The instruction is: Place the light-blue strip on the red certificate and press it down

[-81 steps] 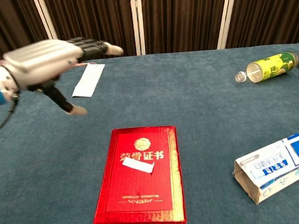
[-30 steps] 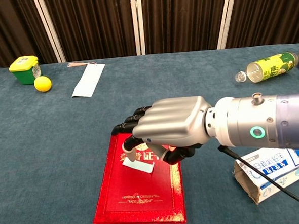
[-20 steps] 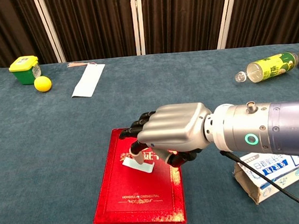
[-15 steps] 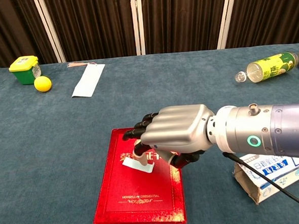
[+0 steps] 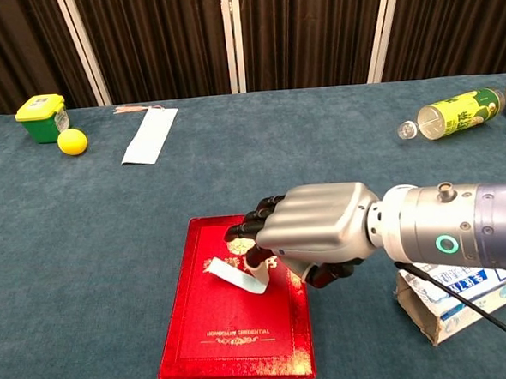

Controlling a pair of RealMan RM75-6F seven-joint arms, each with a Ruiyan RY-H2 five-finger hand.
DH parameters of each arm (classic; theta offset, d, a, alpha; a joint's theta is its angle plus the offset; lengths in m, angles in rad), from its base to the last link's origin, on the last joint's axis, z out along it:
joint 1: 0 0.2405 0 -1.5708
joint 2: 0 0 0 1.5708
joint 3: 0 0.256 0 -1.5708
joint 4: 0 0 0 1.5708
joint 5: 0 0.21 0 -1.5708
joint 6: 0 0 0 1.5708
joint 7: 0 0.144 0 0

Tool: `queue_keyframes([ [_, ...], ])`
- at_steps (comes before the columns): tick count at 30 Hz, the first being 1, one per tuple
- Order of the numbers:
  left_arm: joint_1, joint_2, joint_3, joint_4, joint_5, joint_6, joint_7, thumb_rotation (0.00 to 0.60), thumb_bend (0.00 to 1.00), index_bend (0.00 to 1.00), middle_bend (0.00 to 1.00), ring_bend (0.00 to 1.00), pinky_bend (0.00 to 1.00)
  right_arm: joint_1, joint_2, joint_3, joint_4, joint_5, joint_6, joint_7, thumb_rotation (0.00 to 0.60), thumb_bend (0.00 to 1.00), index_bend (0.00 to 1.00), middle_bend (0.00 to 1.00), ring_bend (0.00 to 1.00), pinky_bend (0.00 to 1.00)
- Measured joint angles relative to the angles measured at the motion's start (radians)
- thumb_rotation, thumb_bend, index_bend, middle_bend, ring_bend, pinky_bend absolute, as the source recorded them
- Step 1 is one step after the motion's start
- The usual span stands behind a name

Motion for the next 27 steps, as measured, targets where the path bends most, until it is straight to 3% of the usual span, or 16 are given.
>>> queue_keyframes([
  [11, 0.005, 0.001, -0.004, 0.001, 0.013, -0.001, -0.009, 0.6, 0.0, 0.0, 0.0, 0.0, 0.0, -0.002, -0.002, -0.032, 0.015, -0.036, 0.012, 0.02, 0.6, 0.97, 0.38, 0.0, 0.0, 0.0],
  [27, 0.011, 0.003, -0.009, -0.003, 0.024, -0.004, -0.012, 0.6, 0.0, 0.0, 0.0, 0.0, 0.0, 0.008, -0.018, -0.026, 0.009, -0.059, 0.034, 0.037, 0.6, 0.97, 0.38, 0.0, 0.0, 0.0],
])
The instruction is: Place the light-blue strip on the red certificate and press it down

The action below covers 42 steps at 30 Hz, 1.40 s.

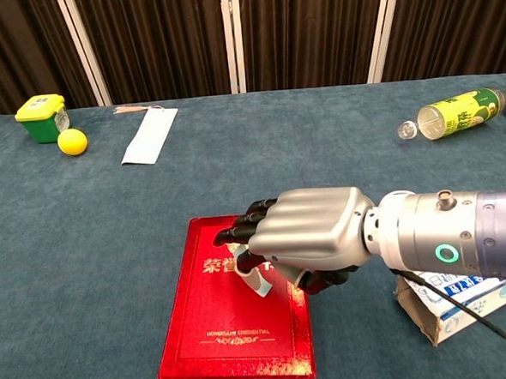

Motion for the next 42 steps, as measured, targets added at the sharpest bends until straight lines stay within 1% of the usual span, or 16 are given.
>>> queue_keyframes([
  [16, 0.005, 0.005, -0.004, -0.001, 0.008, -0.005, -0.013, 0.6, 0.0, 0.0, 0.0, 0.0, 0.0, 0.003, -0.015, -0.019, 0.021, 0.017, 0.007, -0.036, 0.6, 0.97, 0.4, 0.0, 0.0, 0.0],
  [25, 0.006, 0.005, -0.004, -0.004, 0.009, -0.008, -0.011, 0.6, 0.0, 0.0, 0.0, 0.0, 0.0, 0.004, 0.0, -0.007, 0.002, 0.009, 0.023, -0.025, 0.6, 0.97, 0.4, 0.0, 0.0, 0.0],
  [37, 0.008, 0.006, -0.006, -0.005, 0.009, -0.011, -0.013, 0.6, 0.0, 0.0, 0.0, 0.0, 0.0, 0.001, -0.006, -0.033, 0.015, 0.01, 0.015, -0.039, 0.6, 0.97, 0.4, 0.0, 0.0, 0.0],
  [42, 0.009, 0.007, -0.007, -0.004, 0.009, -0.012, -0.016, 0.6, 0.0, 0.0, 0.0, 0.0, 0.0, 0.0, -0.009, -0.035, 0.018, 0.016, 0.014, -0.04, 0.6, 0.97, 0.4, 0.0, 0.0, 0.0],
])
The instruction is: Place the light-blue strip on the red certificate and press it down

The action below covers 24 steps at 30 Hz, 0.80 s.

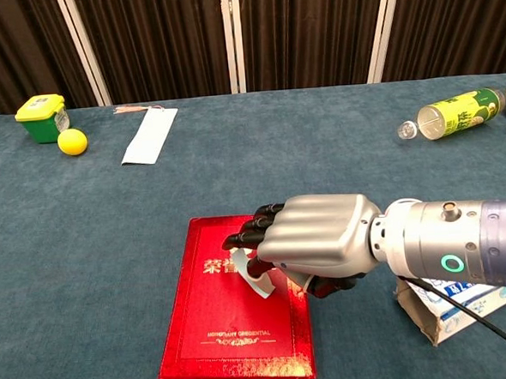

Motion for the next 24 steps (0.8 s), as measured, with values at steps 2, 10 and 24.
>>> queue_keyframes([
  [2, 0.0, 0.0, 0.0, 0.001, -0.001, -0.001, -0.001, 0.6, 0.0, 0.0, 0.0, 0.0, 0.0, 0.0, 0.002, 0.002, -0.002, 0.001, 0.002, 0.001, 0.6, 0.97, 0.4, 0.0, 0.0, 0.0],
  [10, 0.0, 0.001, -0.002, 0.002, -0.001, -0.003, -0.004, 0.6, 0.0, 0.0, 0.0, 0.0, 0.0, 0.001, 0.015, 0.014, -0.013, 0.001, 0.011, 0.01, 0.6, 0.97, 0.4, 0.0, 0.0, 0.0],
  [24, 0.001, 0.0, -0.003, 0.0, 0.0, -0.003, 0.0, 0.6, 0.0, 0.0, 0.0, 0.0, 0.0, -0.005, 0.006, 0.001, 0.002, -0.007, 0.01, 0.014, 0.6, 0.97, 0.4, 0.0, 0.0, 0.0],
])
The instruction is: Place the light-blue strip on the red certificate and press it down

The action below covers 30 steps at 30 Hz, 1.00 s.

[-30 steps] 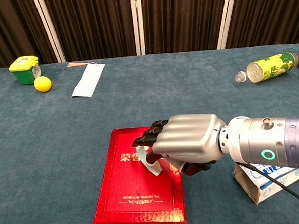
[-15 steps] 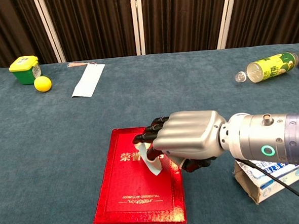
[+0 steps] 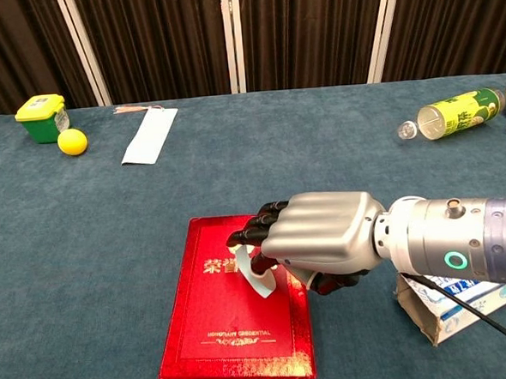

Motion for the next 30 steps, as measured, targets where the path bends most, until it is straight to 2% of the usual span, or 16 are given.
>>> queue_keyframes([
  [9, 0.0, 0.001, 0.0, -0.003, 0.002, -0.002, -0.002, 0.6, 0.0, 0.0, 0.0, 0.0, 0.0, 0.004, 0.015, 0.024, -0.04, -0.017, 0.021, 0.008, 0.6, 0.97, 0.4, 0.0, 0.0, 0.0],
  [30, 0.003, 0.004, 0.0, -0.003, 0.007, -0.002, -0.012, 0.6, 0.0, 0.0, 0.0, 0.0, 0.0, -0.005, -0.026, -0.006, 0.001, 0.001, 0.011, -0.033, 0.6, 0.97, 0.4, 0.0, 0.0, 0.0],
])
